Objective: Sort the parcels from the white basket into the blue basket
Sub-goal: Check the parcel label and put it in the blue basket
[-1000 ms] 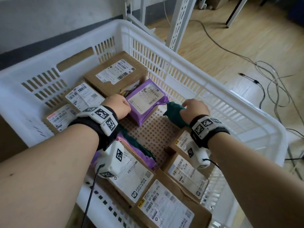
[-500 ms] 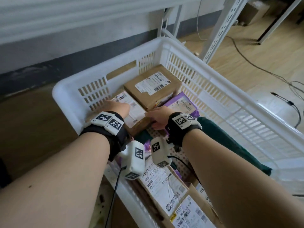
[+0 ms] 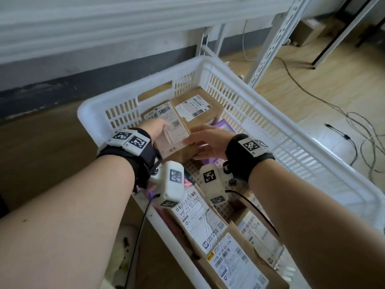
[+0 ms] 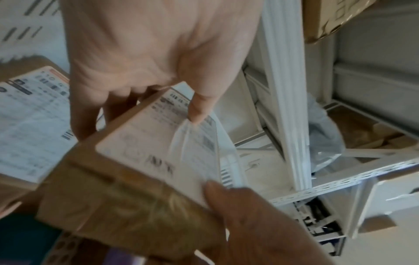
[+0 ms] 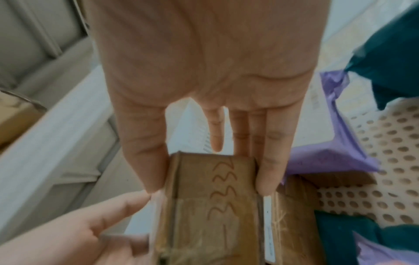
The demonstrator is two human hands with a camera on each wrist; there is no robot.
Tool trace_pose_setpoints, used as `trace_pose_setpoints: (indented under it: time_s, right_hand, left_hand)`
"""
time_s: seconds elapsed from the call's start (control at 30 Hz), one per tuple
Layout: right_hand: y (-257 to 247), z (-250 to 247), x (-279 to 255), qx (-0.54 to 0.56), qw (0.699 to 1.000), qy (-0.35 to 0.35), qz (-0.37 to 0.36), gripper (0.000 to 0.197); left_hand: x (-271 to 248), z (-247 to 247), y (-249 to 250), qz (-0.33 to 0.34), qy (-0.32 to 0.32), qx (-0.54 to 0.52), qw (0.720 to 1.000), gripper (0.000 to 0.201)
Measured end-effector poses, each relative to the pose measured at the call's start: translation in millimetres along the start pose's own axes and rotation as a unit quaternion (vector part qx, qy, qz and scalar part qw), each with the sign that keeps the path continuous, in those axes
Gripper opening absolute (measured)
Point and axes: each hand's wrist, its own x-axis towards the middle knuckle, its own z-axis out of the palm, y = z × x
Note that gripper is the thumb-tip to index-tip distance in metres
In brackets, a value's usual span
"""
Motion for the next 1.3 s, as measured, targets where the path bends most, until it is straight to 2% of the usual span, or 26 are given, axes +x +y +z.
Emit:
trace_pose_setpoints:
  time_s: [0.07, 0.27, 0.4, 0.5, 0.6, 0.73, 0.93, 1.07, 1.3]
  right_hand:
    - [-1, -14, -27, -0.003, 1.0, -0.001, -0.017, 0.048]
    - [16, -56, -123, 0.016, 0.997, 0.028, -0.07, 0.035]
    - [41, -75, -173, 0.07, 0.989, 0.088, -0.095, 0.024]
    - [60, -82, -196, 0.09, 0.984, 0.12, -0.099, 0.03]
    - [70, -85, -207, 0.104, 0.978, 0.143, -0.109, 0.032]
    - [74, -88, -212, 0.114, 0.974, 0.153, -0.12, 0.031]
    - [76, -93, -213, 0.109, 0.974, 0.156, -0.121, 0.026]
    - [74, -93, -210, 0.104, 0.976, 0.151, -0.118, 0.027]
    - [72, -89, -205, 0.101, 0.978, 0.145, -0.113, 0.03]
  left_hand:
    - [-19, 6, 10, 0.016, -0.046, -0.041, 0.998, 0.033]
    - [-90, 48, 27, 0.077, -0.189, -0.067, 0.977, 0.023]
    - [-123, 74, 22, 0.112, -0.214, -0.031, 0.97, 0.022]
    - [-147, 87, 17, 0.127, -0.242, -0.015, 0.962, 0.02]
    - [-157, 96, 13, 0.139, -0.257, -0.009, 0.956, 0.024]
    - [-160, 102, 10, 0.138, -0.268, -0.013, 0.953, 0.039]
    - [-156, 109, 10, 0.141, -0.28, -0.017, 0.95, 0.041]
    - [-150, 111, 10, 0.125, -0.287, -0.013, 0.95, 0.035]
    - [-141, 110, 10, 0.122, -0.285, -0.015, 0.951, 0.038]
